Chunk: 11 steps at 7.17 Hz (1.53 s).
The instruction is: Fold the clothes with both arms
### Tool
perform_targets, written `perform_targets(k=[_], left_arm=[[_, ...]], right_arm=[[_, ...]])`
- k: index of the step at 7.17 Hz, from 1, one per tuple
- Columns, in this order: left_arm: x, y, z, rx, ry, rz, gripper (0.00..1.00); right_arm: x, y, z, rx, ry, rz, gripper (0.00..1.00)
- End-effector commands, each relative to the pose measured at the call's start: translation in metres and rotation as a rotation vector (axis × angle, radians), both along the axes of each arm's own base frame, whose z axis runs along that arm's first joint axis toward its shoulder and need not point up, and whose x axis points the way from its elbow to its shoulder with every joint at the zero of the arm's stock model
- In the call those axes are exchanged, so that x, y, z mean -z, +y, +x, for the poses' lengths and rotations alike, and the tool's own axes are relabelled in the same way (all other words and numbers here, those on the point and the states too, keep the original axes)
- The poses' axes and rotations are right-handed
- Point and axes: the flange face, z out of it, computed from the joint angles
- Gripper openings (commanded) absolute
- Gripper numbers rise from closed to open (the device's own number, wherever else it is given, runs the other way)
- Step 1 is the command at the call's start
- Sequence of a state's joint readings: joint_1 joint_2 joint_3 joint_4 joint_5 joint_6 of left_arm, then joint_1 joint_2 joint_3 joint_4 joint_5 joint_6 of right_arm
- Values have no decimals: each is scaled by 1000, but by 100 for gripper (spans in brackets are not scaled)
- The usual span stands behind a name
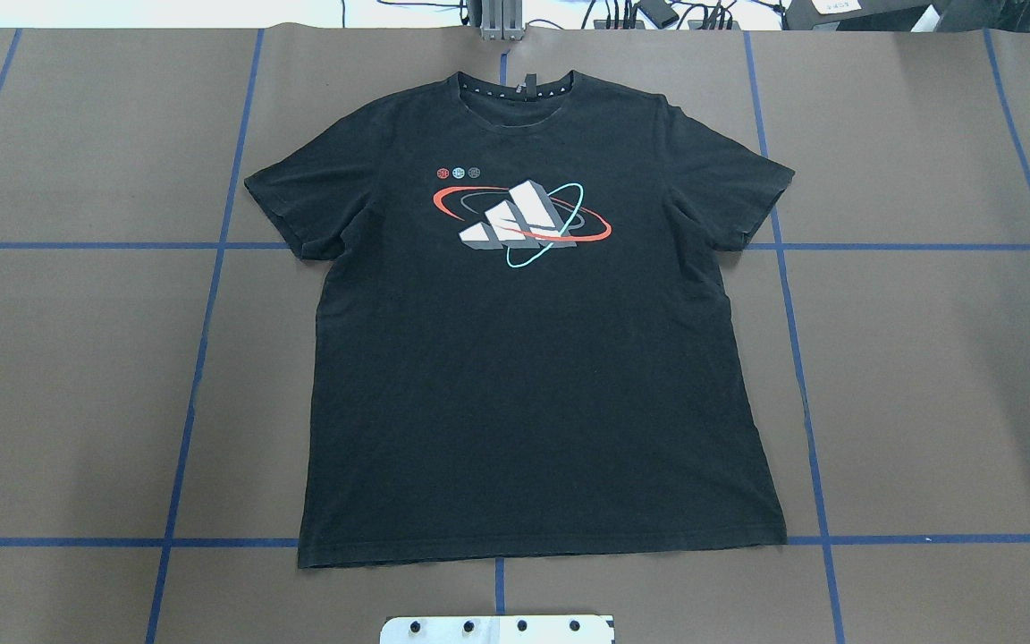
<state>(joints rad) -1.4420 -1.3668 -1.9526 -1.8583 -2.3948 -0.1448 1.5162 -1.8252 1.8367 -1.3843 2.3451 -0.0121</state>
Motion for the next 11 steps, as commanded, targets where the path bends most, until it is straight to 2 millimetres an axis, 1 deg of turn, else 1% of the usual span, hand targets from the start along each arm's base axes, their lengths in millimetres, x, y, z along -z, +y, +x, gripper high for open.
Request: perform_targets(k=[1,2,3,4,5,6,7,8,9,10,11], left_arm=[[0,-1,0,-2,4,1,99],[-9,0,1,-2,1,-17,99],[5,-1,1,0,2,8,99],[3,-2,1,0,1,2,99],[8,-1,1,-2,6,11,99],[9,-1,1,-1,5,14,99],[10,-1,1,-3,8,15,99],[14,-1,1,-3,9,23,99],[14,-1,1,-3,9,24,99],[15,-1,1,-3,10,27,99],[15,-1,1,-3,10,27,99]], right_arm=[[8,-5,-19,48,-64,5,100],[11,-20,-31,71,-70,11,100],[18,-68,-57,40,-86,-45,99],[40,-126,-102,2,-121,-127,98],[67,-185,-140,-70,-140,-220,98],[94,-224,-199,-63,-164,-218,98],[112,-261,-249,-125,-203,-276,98],[126,-267,-292,-207,-226,-287,93],[135,-263,-335,-278,-201,-195,93],[136,-268,-356,-284,-183,-178,93],[135,-269,-358,-285,-180,-179,91]])
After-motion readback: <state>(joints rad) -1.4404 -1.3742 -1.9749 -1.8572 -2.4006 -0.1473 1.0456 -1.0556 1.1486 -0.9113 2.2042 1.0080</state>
